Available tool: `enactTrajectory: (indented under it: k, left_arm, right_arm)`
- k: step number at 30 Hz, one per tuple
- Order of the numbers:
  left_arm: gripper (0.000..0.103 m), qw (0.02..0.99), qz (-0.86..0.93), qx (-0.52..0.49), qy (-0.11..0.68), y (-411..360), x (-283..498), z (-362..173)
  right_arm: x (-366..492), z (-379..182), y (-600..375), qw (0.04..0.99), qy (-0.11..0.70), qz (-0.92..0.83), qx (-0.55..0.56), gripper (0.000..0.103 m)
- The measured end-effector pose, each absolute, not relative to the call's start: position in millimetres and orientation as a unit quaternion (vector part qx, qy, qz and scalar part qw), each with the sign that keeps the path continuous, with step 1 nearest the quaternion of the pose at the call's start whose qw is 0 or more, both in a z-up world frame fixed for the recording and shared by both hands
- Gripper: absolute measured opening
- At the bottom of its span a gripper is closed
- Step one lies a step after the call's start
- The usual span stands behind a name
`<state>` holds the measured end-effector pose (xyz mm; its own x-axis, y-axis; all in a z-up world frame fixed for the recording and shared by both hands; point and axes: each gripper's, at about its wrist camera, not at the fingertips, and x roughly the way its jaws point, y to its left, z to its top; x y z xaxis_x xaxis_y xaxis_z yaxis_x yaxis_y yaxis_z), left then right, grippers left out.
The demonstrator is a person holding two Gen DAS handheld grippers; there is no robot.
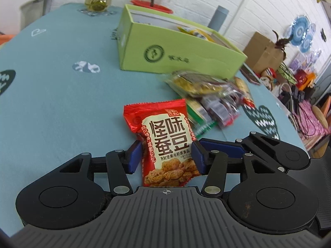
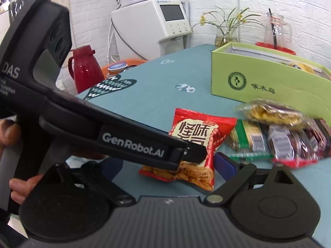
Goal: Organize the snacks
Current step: 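Lower the left gripper onto the red bean snack bag and grasp it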
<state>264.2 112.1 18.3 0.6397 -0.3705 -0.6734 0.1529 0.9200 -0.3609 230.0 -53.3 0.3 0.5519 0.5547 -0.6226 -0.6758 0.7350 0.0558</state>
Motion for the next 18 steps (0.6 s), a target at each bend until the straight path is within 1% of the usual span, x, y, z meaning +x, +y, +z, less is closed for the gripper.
enactTrajectory:
  k: [3,6,8,18]
  left_arm:
    - [0.04,0.89,-0.151,-0.146,0.405,105.4,255.0,15.3]
    - [0.046,0.894,-0.149,-0.13,0.403,95.6,249.4,16.4]
    - [0.048,0.896,-0.146,-0.118,0.402,90.3,245.9,16.5]
    - [0.048,0.898,-0.148,-0.119,0.397,86.8,238.9,15.1]
  right_arm:
    - [221.1,-1.9,-64.4,0.877,0.323,0.346,-0.085,0.094]
    - [216.7,-4.0,-73.6,0.876,0.33,0.345,-0.071,0.094]
    - [213.5,-7.2,-77.6,0.875,0.335,0.343,-0.063,0.093]
    - [206.1,-8.5,-82.3,0.876,0.339,0.338,-0.06,0.093]
